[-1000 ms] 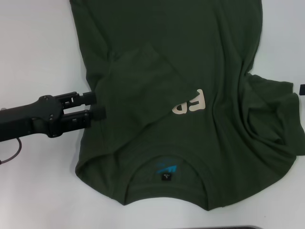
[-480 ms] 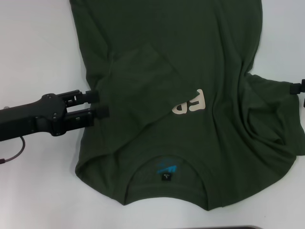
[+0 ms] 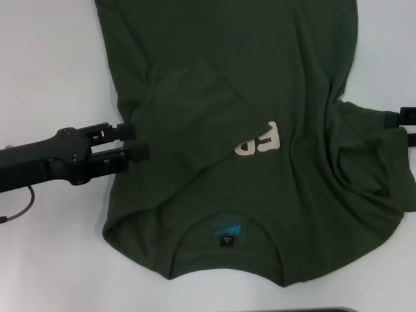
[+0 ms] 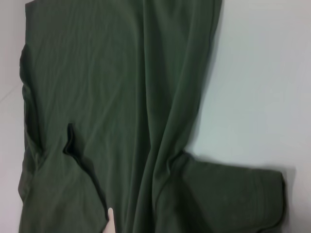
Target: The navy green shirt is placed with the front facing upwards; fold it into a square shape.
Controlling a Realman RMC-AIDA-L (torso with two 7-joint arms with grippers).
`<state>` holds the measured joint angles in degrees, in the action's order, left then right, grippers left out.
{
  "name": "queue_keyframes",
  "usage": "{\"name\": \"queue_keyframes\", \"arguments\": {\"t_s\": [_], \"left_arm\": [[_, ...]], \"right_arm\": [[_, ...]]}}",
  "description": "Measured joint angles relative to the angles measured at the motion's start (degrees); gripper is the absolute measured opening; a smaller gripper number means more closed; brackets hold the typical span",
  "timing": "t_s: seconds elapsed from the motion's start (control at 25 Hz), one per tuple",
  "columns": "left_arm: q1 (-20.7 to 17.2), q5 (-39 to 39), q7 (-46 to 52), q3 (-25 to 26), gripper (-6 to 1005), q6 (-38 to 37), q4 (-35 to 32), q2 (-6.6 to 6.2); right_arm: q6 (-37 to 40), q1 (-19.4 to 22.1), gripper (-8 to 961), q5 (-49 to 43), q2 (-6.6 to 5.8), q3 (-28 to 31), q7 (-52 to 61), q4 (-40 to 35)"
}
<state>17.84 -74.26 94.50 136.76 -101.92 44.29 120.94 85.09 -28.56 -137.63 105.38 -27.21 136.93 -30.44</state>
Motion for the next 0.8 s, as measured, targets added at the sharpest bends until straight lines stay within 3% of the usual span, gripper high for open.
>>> {"name": "queue_keyframes", "arguments": {"t_s": [0.8], "left_arm": [[-0.1, 0.0, 0.1, 0.0, 702, 0.1, -0.1, 0.17]], "right_arm": [[-0.7, -1.3, 808, -0.2, 0.94, -0.2, 0.5, 1.0]]}}
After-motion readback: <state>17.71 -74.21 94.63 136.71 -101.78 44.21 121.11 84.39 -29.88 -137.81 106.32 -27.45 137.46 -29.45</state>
